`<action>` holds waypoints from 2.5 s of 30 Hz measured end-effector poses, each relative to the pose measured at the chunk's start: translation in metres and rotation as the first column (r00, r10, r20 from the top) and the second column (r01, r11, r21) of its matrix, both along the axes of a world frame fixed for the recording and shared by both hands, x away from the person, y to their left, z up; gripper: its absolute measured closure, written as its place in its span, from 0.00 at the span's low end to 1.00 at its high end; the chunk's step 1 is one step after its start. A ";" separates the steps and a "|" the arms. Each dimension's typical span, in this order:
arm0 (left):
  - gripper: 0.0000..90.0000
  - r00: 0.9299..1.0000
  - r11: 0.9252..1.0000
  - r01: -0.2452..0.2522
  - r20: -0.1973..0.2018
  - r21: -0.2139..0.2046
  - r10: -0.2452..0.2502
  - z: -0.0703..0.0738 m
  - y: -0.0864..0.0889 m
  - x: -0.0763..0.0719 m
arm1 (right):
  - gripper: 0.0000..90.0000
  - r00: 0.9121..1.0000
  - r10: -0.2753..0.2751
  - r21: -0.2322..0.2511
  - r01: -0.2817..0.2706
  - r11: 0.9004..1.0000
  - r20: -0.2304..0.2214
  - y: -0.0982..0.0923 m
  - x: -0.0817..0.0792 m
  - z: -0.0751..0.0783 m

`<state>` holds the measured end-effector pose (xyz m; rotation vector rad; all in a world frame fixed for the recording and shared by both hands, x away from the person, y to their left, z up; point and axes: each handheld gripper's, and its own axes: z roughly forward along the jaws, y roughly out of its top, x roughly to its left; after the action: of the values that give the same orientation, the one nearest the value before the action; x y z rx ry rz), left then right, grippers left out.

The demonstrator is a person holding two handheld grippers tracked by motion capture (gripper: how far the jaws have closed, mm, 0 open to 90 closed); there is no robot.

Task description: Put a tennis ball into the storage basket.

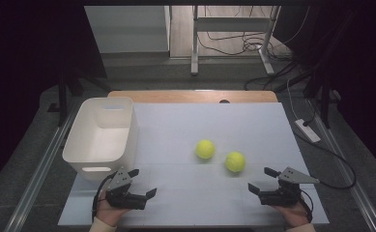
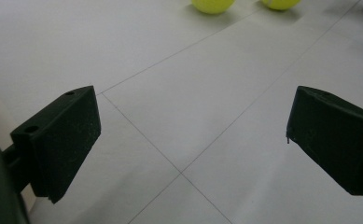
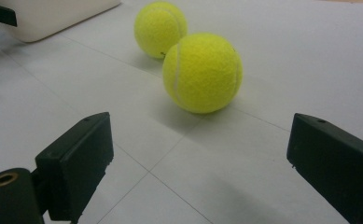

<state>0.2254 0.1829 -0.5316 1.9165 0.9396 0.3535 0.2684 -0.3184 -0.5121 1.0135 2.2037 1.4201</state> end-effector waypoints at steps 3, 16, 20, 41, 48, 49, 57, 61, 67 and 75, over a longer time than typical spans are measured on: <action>0.04 1.000 1.000 -0.003 0.002 0.004 0.003 0.000 0.001 0.000 | 0.08 1.000 -0.002 -0.004 0.002 1.000 -0.003 0.000 0.001 0.000; 0.04 1.000 1.000 0.003 0.006 0.016 -0.003 0.000 -0.001 0.000 | 0.08 1.000 -0.004 -0.003 0.004 1.000 -0.005 -0.001 0.002 -0.001; 0.04 1.000 1.000 0.006 0.003 0.017 -0.006 0.001 -0.001 0.000 | 0.08 1.000 -0.008 -0.003 0.008 1.000 -0.004 -0.001 0.001 0.000; 0.04 1.000 1.000 0.004 0.008 0.028 -0.004 0.014 -0.011 0.004 | 0.08 1.000 -0.011 0.011 0.011 1.000 -0.002 0.000 0.002 0.000; 0.04 1.000 0.999 0.015 0.007 0.039 -0.016 0.018 -0.016 0.006 | 0.09 1.000 -0.005 0.015 0.006 1.000 -0.007 0.001 0.005 -0.001; 0.04 1.000 0.999 0.017 0.008 0.041 -0.017 0.018 -0.017 0.006 | 0.09 1.000 -0.007 0.016 0.007 1.000 -0.007 0.000 0.005 0.000; 0.04 1.000 0.999 0.023 0.006 0.042 -0.023 0.023 -0.024 0.011 | 0.09 1.000 -0.009 0.018 0.009 1.000 -0.006 0.001 0.004 0.000; 0.04 0.999 0.998 0.035 0.004 0.045 -0.035 0.025 -0.028 0.013 | 0.09 1.000 -0.005 0.016 0.005 1.000 -0.003 0.003 0.004 0.000; 0.05 0.999 0.997 0.047 0.009 0.064 -0.048 0.029 -0.034 0.016 | 0.09 1.000 -0.008 0.018 0.008 1.000 -0.003 0.002 0.002 0.000; 0.04 0.999 0.997 0.047 0.007 0.068 -0.048 0.032 -0.039 0.018 | 0.09 1.000 -0.010 0.022 0.010 1.000 0.001 0.002 0.002 0.000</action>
<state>0.2434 0.1440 -0.4993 1.9946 0.8846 0.3697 0.2703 -0.3168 -0.5118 1.0298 2.1842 1.4428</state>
